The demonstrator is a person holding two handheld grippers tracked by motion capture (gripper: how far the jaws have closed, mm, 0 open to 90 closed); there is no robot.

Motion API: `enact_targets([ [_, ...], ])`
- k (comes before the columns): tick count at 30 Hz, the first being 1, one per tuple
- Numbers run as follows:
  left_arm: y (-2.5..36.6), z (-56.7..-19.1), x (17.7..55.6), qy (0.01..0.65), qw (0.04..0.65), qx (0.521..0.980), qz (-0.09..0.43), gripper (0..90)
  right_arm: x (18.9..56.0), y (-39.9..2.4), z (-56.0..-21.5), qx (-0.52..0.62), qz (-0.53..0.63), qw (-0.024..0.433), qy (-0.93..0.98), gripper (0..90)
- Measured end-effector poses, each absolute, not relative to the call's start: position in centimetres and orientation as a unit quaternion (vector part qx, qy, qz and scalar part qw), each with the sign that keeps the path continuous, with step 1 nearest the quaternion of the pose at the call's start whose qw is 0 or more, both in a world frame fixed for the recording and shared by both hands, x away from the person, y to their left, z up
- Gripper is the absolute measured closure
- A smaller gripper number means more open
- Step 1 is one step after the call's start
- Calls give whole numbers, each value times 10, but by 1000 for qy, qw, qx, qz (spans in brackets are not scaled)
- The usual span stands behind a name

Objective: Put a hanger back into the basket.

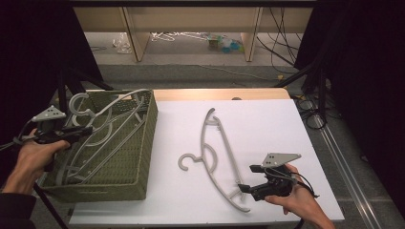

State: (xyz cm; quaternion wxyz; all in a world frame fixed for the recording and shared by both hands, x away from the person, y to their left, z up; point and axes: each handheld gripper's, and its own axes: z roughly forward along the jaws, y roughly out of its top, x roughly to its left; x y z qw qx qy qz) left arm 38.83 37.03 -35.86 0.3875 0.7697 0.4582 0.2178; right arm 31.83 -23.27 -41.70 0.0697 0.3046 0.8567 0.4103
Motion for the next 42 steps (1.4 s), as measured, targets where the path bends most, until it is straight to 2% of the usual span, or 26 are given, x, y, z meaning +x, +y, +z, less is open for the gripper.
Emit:
enact_targets([
  [13, 368, -380, 395, 468, 356, 785, 193, 791, 319, -232, -420, 305, 403, 66, 860, 208],
  [14, 369, -380, 397, 456, 334, 803, 190, 790, 319, -233, -419, 308, 403, 64, 860, 208],
  [31, 372, -404, 408, 501, 306, 791, 172, 766, 319, -232, -421, 305, 400, 65, 862, 209],
  [37, 373, -405, 408, 520, 298, 778, 188, 727, 319, -232, -421, 307, 398, 62, 862, 208],
  [38, 373, -404, 407, 525, 298, 774, 193, 685, 319, -232, -421, 307, 399, 64, 862, 208],
  [42, 377, -397, 399, 534, 283, 765, 223, 617, 320, -232, -422, 307, 400, 66, 861, 208],
])
